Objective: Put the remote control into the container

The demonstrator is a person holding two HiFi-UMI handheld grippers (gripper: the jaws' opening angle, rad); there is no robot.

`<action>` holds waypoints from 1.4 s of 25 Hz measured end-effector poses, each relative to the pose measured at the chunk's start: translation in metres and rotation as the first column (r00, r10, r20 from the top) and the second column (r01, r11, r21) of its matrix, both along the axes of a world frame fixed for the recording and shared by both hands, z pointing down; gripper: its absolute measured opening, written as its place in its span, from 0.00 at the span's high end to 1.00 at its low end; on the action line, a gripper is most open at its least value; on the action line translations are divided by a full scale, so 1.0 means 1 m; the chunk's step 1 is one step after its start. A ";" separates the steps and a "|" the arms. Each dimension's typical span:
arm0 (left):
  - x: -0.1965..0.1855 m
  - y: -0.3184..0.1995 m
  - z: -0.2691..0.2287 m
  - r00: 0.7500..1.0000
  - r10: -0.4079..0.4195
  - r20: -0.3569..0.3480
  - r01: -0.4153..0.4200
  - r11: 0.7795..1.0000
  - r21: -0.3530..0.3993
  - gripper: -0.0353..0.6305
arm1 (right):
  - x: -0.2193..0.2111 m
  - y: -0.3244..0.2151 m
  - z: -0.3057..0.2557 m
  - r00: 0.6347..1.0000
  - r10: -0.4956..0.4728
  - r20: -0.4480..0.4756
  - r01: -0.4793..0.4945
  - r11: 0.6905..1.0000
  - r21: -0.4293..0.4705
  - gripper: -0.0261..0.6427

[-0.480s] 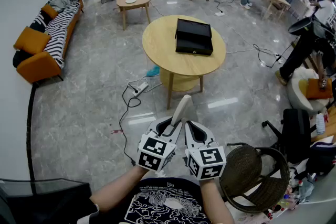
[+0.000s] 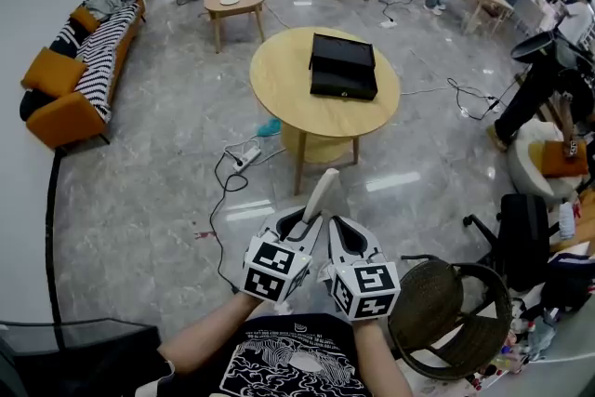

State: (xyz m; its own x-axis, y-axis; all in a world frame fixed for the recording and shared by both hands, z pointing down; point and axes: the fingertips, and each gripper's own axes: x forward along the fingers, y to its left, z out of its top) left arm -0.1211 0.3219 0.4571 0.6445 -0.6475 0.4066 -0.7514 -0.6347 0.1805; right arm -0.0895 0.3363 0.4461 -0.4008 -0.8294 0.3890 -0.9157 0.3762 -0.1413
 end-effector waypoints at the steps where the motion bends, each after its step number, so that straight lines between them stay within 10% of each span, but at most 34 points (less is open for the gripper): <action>1: 0.000 -0.003 0.001 1.000 0.000 -0.001 0.000 1.000 -0.001 0.80 | 0.000 -0.003 0.001 1.000 0.000 0.001 0.000 1.000 -0.002 0.93; 35: 0.098 -0.193 0.011 0.992 -0.092 0.083 0.097 0.994 -0.051 0.80 | 0.099 -0.200 0.014 0.987 -0.129 0.091 0.134 0.990 -0.043 0.93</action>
State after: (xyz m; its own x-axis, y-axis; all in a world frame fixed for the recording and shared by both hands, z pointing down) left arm -0.0235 0.1287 0.4682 0.5453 -0.6792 0.4912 -0.8210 -0.5510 0.1495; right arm 0.0090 0.1361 0.4602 -0.5397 -0.7482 0.3859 -0.8418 0.4834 -0.2402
